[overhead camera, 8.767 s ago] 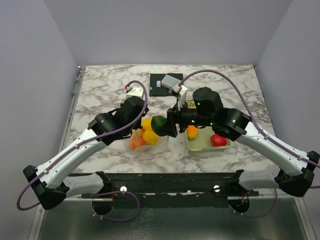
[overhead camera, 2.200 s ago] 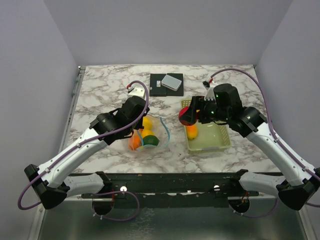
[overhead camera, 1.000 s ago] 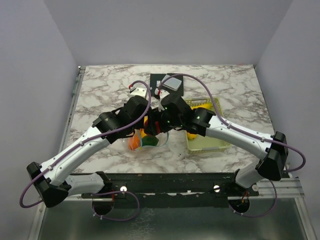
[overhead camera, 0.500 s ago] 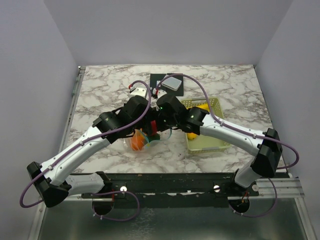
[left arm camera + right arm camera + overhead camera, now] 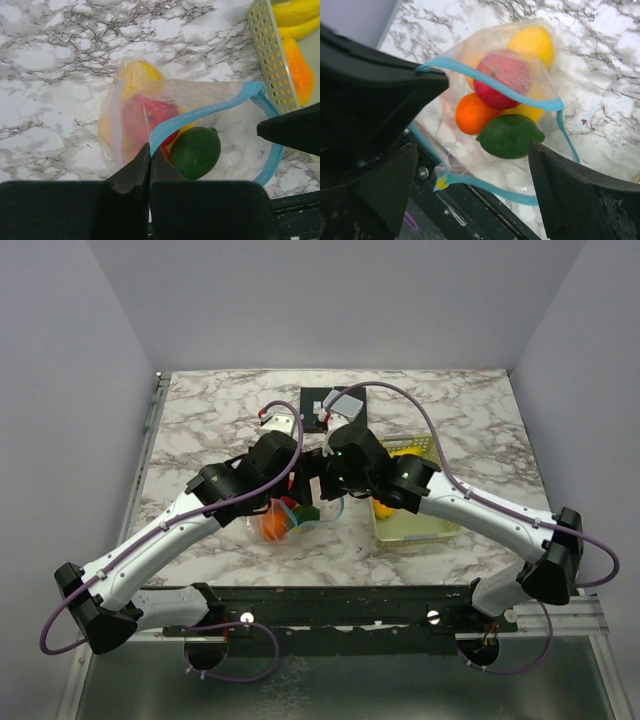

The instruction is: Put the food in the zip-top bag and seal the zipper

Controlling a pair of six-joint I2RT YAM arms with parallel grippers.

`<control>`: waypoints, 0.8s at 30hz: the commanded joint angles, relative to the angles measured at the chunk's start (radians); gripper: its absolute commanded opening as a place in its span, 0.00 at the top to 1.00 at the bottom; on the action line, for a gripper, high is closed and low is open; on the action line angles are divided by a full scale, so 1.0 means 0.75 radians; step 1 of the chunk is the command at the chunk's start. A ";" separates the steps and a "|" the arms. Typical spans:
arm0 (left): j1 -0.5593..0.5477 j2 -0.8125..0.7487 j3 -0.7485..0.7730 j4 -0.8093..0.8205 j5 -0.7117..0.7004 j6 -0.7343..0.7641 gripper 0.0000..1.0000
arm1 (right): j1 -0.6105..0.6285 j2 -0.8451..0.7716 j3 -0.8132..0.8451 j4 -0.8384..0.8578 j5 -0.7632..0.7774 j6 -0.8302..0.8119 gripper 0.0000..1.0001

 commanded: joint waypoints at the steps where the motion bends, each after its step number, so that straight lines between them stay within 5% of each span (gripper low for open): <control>1: -0.004 0.001 0.026 0.013 0.010 0.001 1.00 | 0.015 -0.152 -0.031 0.033 0.016 0.023 0.05; 24: -0.003 0.010 0.031 0.016 0.020 0.002 1.00 | -0.018 -0.350 -0.147 -0.497 0.601 0.155 0.22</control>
